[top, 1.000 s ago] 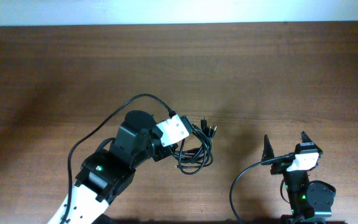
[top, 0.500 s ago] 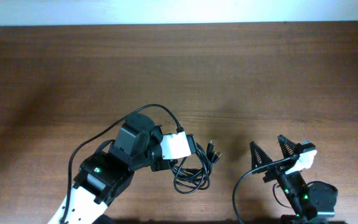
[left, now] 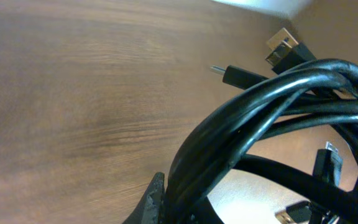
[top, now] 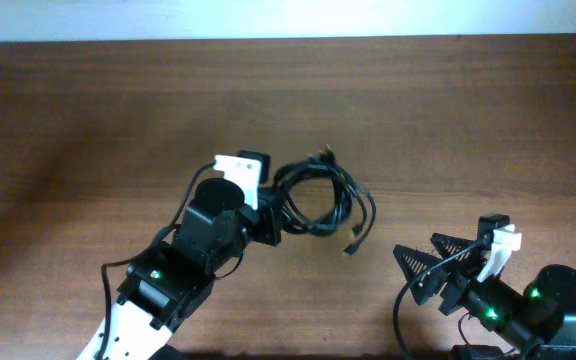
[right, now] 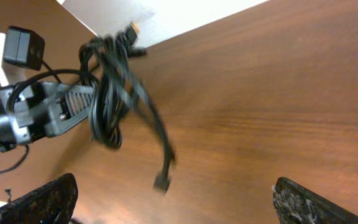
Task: Untangle cables
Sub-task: 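Lift the coil with the left gripper and move the right gripper forward, then bring the right gripper to the coil and grasp a cable strand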
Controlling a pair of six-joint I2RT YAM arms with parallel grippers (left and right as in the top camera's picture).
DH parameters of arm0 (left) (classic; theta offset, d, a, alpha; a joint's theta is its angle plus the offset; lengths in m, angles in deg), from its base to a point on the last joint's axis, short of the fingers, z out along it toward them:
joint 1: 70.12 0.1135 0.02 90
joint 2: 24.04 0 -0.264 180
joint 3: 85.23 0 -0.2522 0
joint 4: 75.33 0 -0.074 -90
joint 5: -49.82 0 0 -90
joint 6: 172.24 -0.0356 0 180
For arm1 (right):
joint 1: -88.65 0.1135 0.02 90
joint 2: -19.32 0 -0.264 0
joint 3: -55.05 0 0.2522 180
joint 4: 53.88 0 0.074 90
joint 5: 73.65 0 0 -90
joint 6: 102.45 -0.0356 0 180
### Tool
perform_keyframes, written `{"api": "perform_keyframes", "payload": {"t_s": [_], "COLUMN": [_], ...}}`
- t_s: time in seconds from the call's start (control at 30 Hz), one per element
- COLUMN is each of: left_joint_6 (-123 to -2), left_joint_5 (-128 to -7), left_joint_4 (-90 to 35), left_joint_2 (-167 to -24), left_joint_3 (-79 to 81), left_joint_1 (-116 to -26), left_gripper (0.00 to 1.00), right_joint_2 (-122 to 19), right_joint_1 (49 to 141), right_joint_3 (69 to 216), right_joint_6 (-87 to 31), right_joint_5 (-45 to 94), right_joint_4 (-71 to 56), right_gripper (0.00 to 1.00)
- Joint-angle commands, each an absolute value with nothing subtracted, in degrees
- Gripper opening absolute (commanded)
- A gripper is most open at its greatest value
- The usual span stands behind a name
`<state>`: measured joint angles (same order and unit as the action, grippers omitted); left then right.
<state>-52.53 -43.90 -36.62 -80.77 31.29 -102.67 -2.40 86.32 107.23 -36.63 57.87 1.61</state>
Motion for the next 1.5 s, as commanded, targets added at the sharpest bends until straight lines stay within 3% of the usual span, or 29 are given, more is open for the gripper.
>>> {"api": "perform_keyframes", "payload": {"t_s": [0.0,0.13,0.17,0.27,0.33,0.8,1.13,1.47], "left_joint_6": [-34.76,-4.71,-2.28,-2.35,-2.37,-5.65,-8.60,-9.01], "left_joint_5": [-40.12,-40.12,-40.14,-41.87,-45.43,-54.61,-51.03,-49.76], "left_joint_4": [-37.27,-32.62,-31.98,-31.98,-32.40,-32.59,-32.05,-31.90], "left_joint_2": [-79.97,-81.01,-81.67,-83.22,-83.33,-83.29,-83.29,-83.62], "left_joint_3": [30.02,30.02,30.02,30.02,30.02,30.00,30.00,30.00], "left_joint_1": [-102.69,-102.69,-102.69,-102.72,-102.72,-102.76,-102.76,-102.76], "left_gripper": [0.00,0.00,0.00,0.00,0.00,0.00,0.00,0.00], "right_joint_2": [-2.55,-2.55,-2.55,-2.57,-2.60,-2.62,-2.68,-3.38], "right_joint_1": [85.99,85.99,85.99,85.99,85.99,85.99,85.99,86.06], "right_joint_3": [108.28,108.26,108.26,108.26,108.26,108.21,107.99,107.99], "right_joint_6": [-40.63,-43.45,-43.45,-54.27,-54.80,-52.70,-51.58,-48.02], "right_joint_5": [67.20,76.14,76.07,69.67,69.76,76.14,67.40,67.09], "right_joint_4": [-2.23,-7.59,-8.13,-11.09,-11.89,-8.53,-0.83,1.09], "right_gripper": [0.99,0.99,0.99,0.99,0.99,0.99,0.99,0.99]}}
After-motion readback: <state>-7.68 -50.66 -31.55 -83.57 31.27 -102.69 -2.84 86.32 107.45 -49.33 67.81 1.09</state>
